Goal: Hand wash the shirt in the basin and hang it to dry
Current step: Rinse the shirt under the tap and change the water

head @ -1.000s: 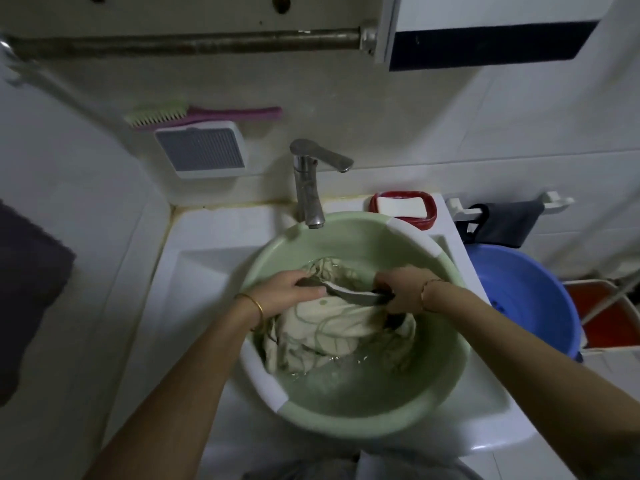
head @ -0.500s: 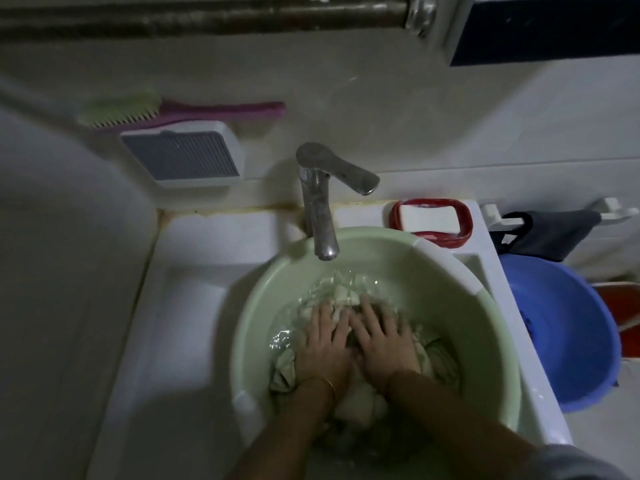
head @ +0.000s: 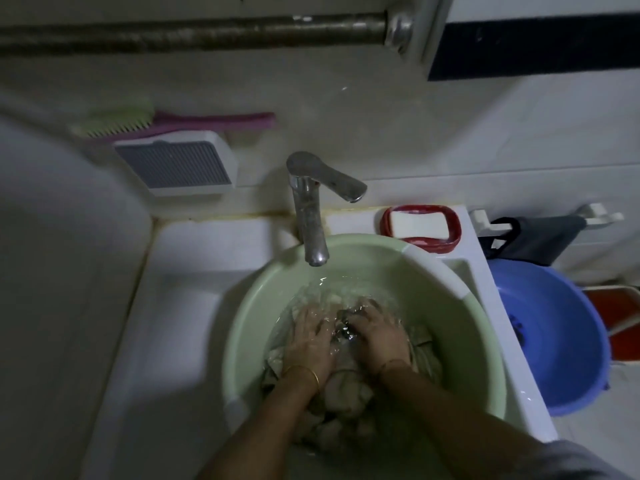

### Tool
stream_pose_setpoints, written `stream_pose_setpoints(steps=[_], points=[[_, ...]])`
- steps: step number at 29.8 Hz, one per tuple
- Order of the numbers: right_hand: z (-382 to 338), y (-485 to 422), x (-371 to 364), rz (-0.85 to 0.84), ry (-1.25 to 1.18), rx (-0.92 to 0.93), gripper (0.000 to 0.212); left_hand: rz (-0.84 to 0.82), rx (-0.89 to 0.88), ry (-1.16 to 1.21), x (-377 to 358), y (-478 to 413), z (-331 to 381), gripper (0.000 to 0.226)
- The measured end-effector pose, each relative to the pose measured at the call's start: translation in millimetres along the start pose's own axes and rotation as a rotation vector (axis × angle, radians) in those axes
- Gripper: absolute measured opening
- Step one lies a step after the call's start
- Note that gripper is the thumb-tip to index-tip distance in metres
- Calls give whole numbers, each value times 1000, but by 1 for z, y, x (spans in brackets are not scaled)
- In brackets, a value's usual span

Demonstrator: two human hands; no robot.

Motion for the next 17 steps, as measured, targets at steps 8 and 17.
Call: stream_pose_setpoints(steps=[8,17], points=[[28,25,78,107,-893,-526,25,79,31,202,83,23,30,29],[-68,69,127,-47,-1051,-161,21,324,-239,411,188,87,113,15]])
Point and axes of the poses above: each hand's wrist, its own y-axis away from the middle knuckle, its own x-axis out of the back of the hand, z = x × y, the point moved 10 cm from there along -y, towards the middle knuckle, and after that the axes turned 4 degrees about -y, right-handed, at the moved point
